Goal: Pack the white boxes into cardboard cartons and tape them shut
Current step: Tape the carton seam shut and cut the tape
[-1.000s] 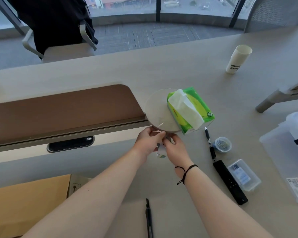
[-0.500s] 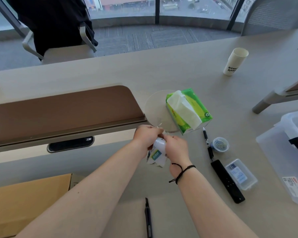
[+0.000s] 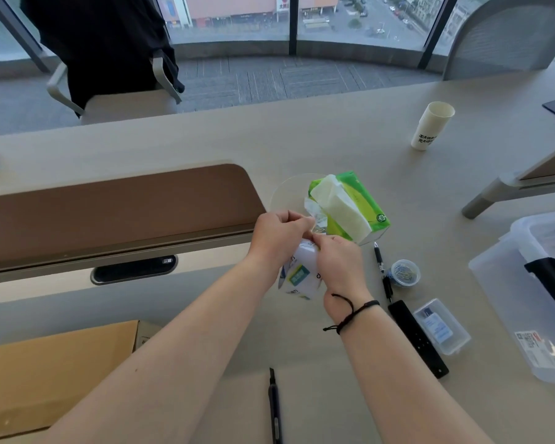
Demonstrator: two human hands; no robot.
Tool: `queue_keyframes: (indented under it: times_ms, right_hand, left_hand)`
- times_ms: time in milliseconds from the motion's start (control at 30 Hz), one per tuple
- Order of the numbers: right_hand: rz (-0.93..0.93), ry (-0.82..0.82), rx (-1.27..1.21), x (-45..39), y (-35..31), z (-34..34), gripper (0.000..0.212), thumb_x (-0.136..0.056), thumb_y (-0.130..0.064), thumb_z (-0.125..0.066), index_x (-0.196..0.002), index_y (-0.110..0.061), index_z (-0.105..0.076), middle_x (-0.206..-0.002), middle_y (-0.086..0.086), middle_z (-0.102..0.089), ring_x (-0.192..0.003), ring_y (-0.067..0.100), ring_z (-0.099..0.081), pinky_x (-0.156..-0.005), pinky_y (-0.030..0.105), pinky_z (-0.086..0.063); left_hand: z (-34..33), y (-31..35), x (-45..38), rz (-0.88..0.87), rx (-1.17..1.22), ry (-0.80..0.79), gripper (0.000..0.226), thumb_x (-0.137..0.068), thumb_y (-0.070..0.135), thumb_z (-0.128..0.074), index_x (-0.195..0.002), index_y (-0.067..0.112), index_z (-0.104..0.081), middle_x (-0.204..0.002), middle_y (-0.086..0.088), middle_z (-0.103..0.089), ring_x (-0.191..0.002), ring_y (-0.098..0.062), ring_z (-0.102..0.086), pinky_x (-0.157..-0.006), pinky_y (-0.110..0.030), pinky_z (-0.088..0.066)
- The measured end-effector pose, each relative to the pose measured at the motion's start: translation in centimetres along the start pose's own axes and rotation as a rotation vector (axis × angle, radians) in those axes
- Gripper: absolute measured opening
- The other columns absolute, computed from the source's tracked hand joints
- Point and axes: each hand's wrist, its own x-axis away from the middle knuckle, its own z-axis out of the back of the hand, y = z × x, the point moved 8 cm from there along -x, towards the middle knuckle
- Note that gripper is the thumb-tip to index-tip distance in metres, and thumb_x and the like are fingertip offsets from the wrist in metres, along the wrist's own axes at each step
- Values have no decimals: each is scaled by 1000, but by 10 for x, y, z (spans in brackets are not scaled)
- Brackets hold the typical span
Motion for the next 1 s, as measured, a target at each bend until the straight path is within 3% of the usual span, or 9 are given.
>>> queue_keyframes:
  times_ms: [100, 200, 333, 433, 500, 667, 800, 900, 1000]
  right_hand:
    - [50, -25, 54, 13, 2, -8, 22, -91, -18, -68, -77, -1, -68, -69, 7, -57, -65, 19, -49, -58, 31, -39]
    - [158, -46, 199, 25, -1, -21, 30, -93, -17, -65, -65, -6, -63, -55, -6, -51, -58, 13, -42, -52, 27, -35]
    - [280, -96, 308, 47, -8, -45, 25, -93, -17, -64, -70, -11, -67, -63, -6, -61, -61, 10, -52, -58, 27, -42]
    - [367, -148, 432, 69, -14, -65, 22, -95, -20, -64, -75, -13, -70, -69, -3, -66, -64, 10, -57, -58, 23, -45]
    - [363, -217, 461, 84, -11, -81, 19, -95, -19, -65, -79, -12, -72, -72, -1, -68, -64, 9, -58, -53, 17, -45]
    - [361, -418, 601, 129, 5, -131, 24, -95, -20, -65, -71, -19, -69, -66, -9, -63, -55, -2, -54, -52, 11, -40]
    - [334, -568, 724, 169, 23, -174, 19, -95, -25, -65, -79, -17, -71, -72, -4, -67, -65, 10, -57, -61, 24, -45]
    - [329, -651, 786, 198, 35, -208, 19, -95, -26, -65, -79, -16, -71, -69, -5, -64, -62, 11, -53, -58, 23, -42]
    - [344, -719, 875, 225, 48, -242, 20, -95, -30, -66, -79, -20, -71, -64, -12, -62, -58, 7, -52, -53, 17, -40]
  left_hand:
    - [17, 3, 14, -114, -44, 65, 17, -87, 24, -75, -72, 18, -72, -64, 11, -68, -61, 0, -59, -63, -17, -46]
    - [39, -1, 30, -184, -45, 124, 13, -86, 26, -76, -77, 18, -74, -72, 8, -73, -68, -1, -64, -70, -21, -51]
    - [74, -11, 50, -192, -18, 188, 7, -88, 29, -75, -87, 21, -74, -82, 11, -74, -78, -3, -66, -77, -26, -54]
    - [105, -25, 61, -103, 103, 201, 28, -88, 29, -77, -111, 21, -62, -91, 4, -77, -89, -13, -71, -84, -33, -56]
    - [132, -29, 68, -62, 186, 220, 37, -87, 28, -78, -117, 19, -58, -95, 1, -79, -89, -14, -70, -84, -33, -54]
    - [200, -21, 97, -109, 315, 161, 31, -85, 10, -79, -114, 11, -67, -94, -12, -76, -83, -19, -69, -79, -34, -53]
    - [260, -17, 128, -163, 280, 186, 18, -85, 3, -78, -102, 5, -73, -81, -10, -71, -69, -20, -63, -69, -28, -57]
    - [309, -21, 153, -194, 193, 247, 14, -85, 1, -76, -98, -3, -74, -78, -15, -69, -68, -23, -61, -66, -27, -58]
    - [356, -36, 175, -196, 138, 290, 10, -87, 6, -77, -95, 2, -75, -79, -13, -71, -71, -20, -66, -67, -27, -61]
